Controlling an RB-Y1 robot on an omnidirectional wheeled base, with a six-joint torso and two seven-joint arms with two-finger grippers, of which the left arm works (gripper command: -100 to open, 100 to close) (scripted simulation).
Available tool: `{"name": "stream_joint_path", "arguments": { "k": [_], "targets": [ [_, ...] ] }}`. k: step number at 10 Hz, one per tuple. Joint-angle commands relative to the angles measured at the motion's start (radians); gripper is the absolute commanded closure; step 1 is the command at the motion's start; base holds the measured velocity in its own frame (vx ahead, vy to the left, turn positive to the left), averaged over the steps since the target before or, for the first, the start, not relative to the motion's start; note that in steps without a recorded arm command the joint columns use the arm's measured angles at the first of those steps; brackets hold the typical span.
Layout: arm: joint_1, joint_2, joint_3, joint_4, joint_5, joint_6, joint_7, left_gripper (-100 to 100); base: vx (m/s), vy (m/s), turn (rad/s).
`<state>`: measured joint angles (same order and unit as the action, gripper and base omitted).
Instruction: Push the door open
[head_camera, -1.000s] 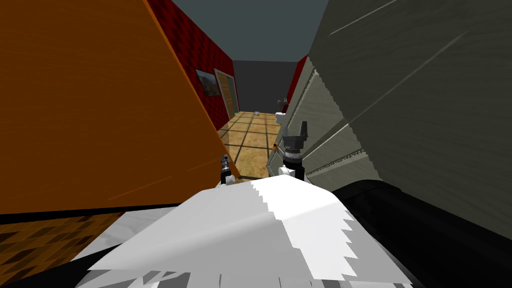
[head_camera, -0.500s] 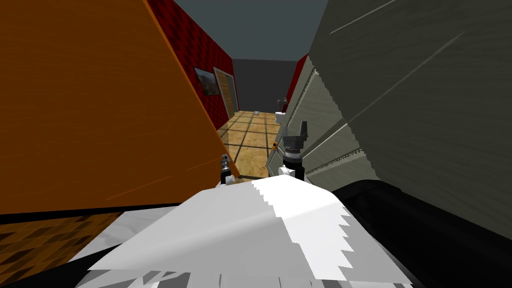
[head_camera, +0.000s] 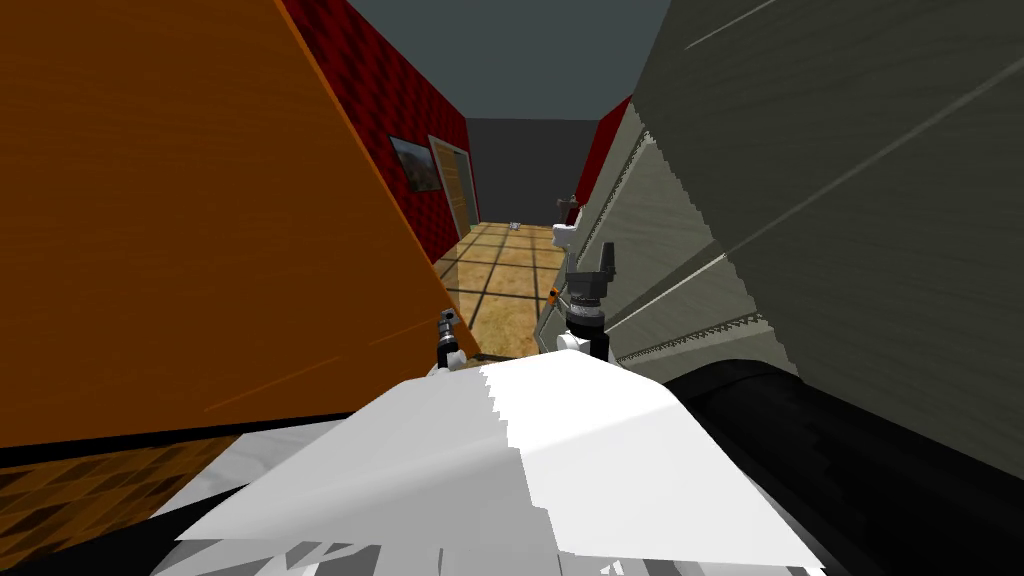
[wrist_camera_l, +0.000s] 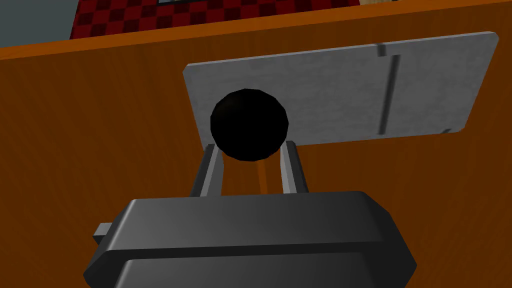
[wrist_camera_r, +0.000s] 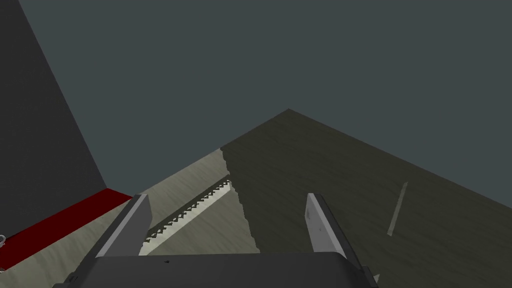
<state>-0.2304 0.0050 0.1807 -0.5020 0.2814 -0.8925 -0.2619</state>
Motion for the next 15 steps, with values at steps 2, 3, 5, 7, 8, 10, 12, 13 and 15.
{"name": "stream_joint_path", "arguments": {
  "k": [2, 3, 5, 7, 8, 10, 12, 13, 15],
  "targets": [
    [0.015, 0.026, -0.018, -0.039, 0.034, 0.014, -0.02, -100, 0.068, 0.033, 0.116],
    [0.011, 0.029, -0.023, -0.033, 0.041, 0.012, -0.021, -100, -0.162, 0.002, 0.096],
    [-0.012, 0.03, -0.055, -0.004, 0.08, 0.001, -0.031, -100, -0.19, -0.024, 0.085],
    [-0.034, 0.008, -0.086, 0.024, 0.118, -0.011, -0.041, -100, -0.219, -0.069, 0.101],
    [-0.041, -0.005, -0.097, 0.034, 0.131, -0.014, -0.044, -100, -0.172, -0.117, 0.051],
    [-0.051, -0.03, -0.111, 0.047, 0.148, -0.019, -0.049, -100, -0.068, -0.101, 0.005],
    [-0.051, -0.03, -0.111, 0.034, 0.148, -0.019, -0.049, -100, -0.028, -0.107, 0.009],
    [-0.051, -0.03, -0.111, 0.047, 0.148, -0.019, -0.049, -100, 0.003, -0.025, -0.002],
    [-0.051, -0.014, -0.109, 0.042, 0.148, -0.022, -0.049, -100, 0.029, 0.041, 0.016]
  ]
}}
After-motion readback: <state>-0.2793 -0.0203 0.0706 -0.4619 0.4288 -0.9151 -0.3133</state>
